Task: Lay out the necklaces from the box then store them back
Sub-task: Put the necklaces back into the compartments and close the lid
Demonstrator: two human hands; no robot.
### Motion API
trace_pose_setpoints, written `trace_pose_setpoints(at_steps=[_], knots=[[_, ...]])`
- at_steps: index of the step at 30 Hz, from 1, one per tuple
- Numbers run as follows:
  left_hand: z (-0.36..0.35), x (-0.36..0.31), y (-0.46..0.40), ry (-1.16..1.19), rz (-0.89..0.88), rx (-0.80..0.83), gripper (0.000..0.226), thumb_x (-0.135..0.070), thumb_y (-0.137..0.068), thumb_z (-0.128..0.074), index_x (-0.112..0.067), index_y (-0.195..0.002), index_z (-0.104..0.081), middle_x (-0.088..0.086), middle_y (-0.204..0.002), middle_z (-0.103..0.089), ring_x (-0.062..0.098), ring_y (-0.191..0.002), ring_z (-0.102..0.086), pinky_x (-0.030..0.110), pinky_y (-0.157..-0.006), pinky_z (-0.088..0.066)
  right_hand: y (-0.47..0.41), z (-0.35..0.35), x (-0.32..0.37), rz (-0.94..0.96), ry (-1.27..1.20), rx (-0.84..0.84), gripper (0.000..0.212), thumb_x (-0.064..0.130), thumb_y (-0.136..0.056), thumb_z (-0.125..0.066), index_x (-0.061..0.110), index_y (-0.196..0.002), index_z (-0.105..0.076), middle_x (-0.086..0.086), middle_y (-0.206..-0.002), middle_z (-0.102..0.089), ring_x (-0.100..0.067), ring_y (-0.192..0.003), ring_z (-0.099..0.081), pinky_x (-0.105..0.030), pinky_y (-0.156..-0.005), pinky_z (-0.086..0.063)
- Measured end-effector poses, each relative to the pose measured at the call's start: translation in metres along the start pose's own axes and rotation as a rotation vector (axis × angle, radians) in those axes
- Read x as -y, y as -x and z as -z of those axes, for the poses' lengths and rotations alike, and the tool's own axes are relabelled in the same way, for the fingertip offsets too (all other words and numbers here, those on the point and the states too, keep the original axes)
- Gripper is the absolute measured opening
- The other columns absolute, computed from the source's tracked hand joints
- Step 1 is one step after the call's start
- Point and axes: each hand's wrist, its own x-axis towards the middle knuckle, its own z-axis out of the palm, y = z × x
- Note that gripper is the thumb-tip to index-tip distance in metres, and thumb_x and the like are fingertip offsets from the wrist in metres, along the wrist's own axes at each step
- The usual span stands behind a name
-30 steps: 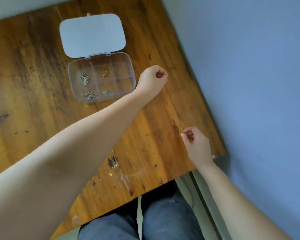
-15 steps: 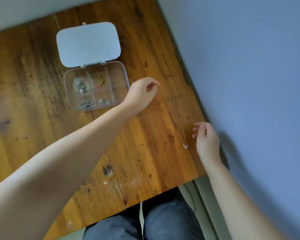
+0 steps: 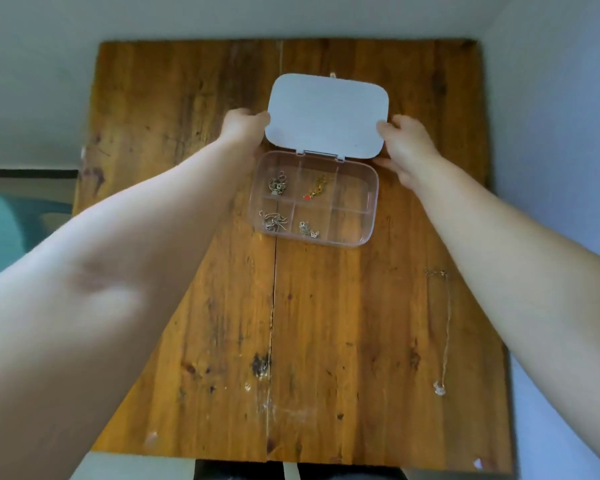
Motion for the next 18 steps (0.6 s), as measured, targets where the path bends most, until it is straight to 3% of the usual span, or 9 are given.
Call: trace_pose_setpoints(at_steps=[2,4,8,13,15,18], knots=[[-0.001,0.002,-0.001,0.078,-0.006,0.016,0.040,0.000,-0.087,-0.051,-0.009,-0.127,-0.054,0.013,-0.125,-0.060,0.029,-0.115,-0.057,0.034,-0.088,-0.052,-0.005,0.001,0.002,0.019,0.036,0.035,0.039,0.012,-0.094,-0.051,0.011,-0.133,-0.047,-0.005,-0.133,-0.057,-0.022,-0.117,-0.057,-0.023,-0.072,-0.053],[0.002,0.008,0.001,0.100,-0.029,-0.018,0.038,0.008,-0.083,-0.048,-0.012,-0.112,-0.061,0.009,-0.114,-0.063,0.026,-0.107,-0.060,0.034,-0.086,-0.055,-0.003,0.005,0.001,0.066,0.061,0.027,0.037,0.009,-0.092,-0.054,0.013,-0.128,-0.053,-0.004,-0.127,-0.062,-0.020,-0.111,-0.060,-0.022,-0.073,-0.052],[0.024,0.022,0.023,0.111,-0.178,0.004,0.030,0.008,-0.079,-0.051,-0.013,-0.099,-0.060,0.008,-0.099,-0.066,0.020,-0.091,-0.063,0.022,-0.065,-0.051,0.017,0.008,-0.003,0.223,0.106,0.022,0.028,0.014,-0.091,-0.057,0.013,-0.118,-0.061,-0.001,-0.118,-0.066,-0.015,-0.105,-0.062,-0.022,-0.080,-0.052],[0.054,0.052,0.059,-0.050,-0.460,0.069,0.025,0.003,-0.080,-0.052,-0.011,-0.095,-0.065,0.002,-0.095,-0.069,0.008,-0.086,-0.063,0.013,-0.071,-0.049,0.061,0.024,-0.024,0.572,0.336,0.042,0.020,0.015,-0.091,-0.058,0.013,-0.106,-0.071,0.001,-0.102,-0.070,-0.014,-0.098,-0.063,-0.015,-0.079,-0.045],[0.060,0.069,0.065,-0.198,-0.545,0.141,0.026,0.001,-0.082,-0.057,-0.013,-0.101,-0.067,0.004,-0.105,-0.069,0.009,-0.092,-0.062,0.018,-0.080,-0.050,0.071,0.028,-0.038,0.631,0.466,0.090,0.023,0.011,-0.091,-0.057,0.011,-0.112,-0.069,-0.005,-0.115,-0.069,-0.017,-0.108,-0.061,-0.017,-0.090,-0.044],[0.061,0.095,0.068,-0.475,-0.728,0.158,0.041,0.001,-0.085,-0.055,-0.015,-0.123,-0.058,0.006,-0.134,-0.055,0.013,-0.120,-0.049,0.029,-0.100,-0.040,0.078,0.027,-0.056,0.656,0.694,0.127,0.035,0.007,-0.095,-0.049,0.011,-0.129,-0.056,-0.007,-0.137,-0.055,-0.023,-0.128,-0.048,-0.030,-0.107,-0.034]])
